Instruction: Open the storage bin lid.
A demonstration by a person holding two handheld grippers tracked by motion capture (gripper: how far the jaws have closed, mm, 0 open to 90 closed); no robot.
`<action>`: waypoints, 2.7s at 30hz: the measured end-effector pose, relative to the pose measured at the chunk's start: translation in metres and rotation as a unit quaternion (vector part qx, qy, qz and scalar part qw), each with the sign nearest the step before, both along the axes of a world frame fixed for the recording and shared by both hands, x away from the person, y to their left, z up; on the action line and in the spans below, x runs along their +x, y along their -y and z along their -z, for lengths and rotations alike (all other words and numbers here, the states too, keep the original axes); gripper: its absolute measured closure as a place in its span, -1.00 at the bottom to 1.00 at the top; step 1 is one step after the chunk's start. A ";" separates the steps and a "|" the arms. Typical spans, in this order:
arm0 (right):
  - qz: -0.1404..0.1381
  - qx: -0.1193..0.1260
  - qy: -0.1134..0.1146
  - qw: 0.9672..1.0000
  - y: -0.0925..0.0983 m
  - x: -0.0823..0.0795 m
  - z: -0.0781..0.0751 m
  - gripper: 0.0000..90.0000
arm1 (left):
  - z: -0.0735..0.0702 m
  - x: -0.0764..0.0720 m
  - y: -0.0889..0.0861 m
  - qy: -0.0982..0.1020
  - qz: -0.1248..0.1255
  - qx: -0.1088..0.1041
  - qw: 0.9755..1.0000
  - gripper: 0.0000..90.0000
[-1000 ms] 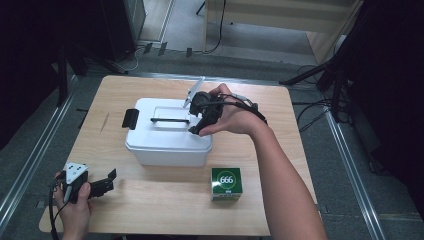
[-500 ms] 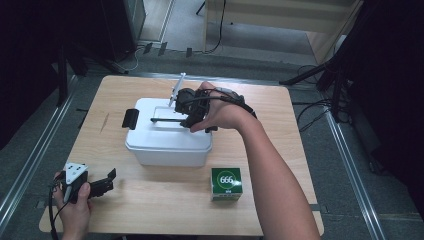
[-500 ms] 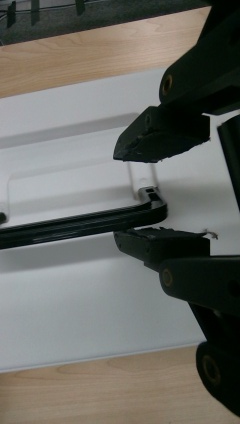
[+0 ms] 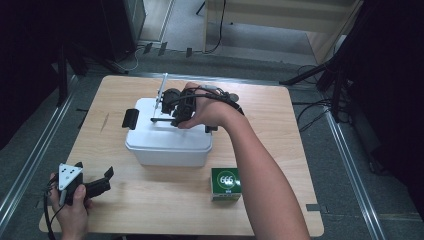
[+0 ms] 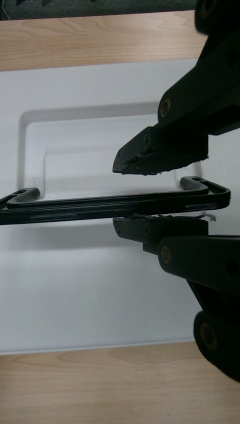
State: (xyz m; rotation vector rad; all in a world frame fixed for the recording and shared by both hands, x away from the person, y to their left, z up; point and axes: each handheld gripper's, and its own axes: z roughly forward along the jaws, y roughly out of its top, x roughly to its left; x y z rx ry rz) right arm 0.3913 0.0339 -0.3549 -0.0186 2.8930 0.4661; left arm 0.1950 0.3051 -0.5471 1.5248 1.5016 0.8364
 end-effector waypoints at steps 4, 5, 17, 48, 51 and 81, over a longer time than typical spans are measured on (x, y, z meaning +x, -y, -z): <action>-0.004 -0.006 0.003 1.000 -0.004 0.000 0.002 0.68 | 0.001 0.001 -0.001 0.001 0.001 -0.002 1.000 -1.00; -0.007 -0.003 0.007 1.000 -0.005 0.001 0.002 0.73 | 0.001 0.001 -0.001 0.001 0.001 -0.002 1.000 -1.00; -0.020 0.011 0.014 1.000 -0.002 0.001 -0.002 0.88 | 0.003 0.003 0.001 -0.002 0.004 0.003 1.000 -1.00; -0.014 0.053 0.048 0.997 0.057 -0.006 -0.052 0.88 | 0.004 0.005 0.000 -0.007 0.012 0.000 1.000 -1.00; -0.010 0.057 0.051 0.997 0.068 -0.007 -0.054 0.88 | 0.004 0.005 0.001 -0.005 0.012 0.001 1.000 -1.00; 0.074 0.062 0.070 0.993 0.181 -0.006 -0.050 0.88 | 0.004 0.005 0.001 -0.009 0.012 0.004 1.000 -1.00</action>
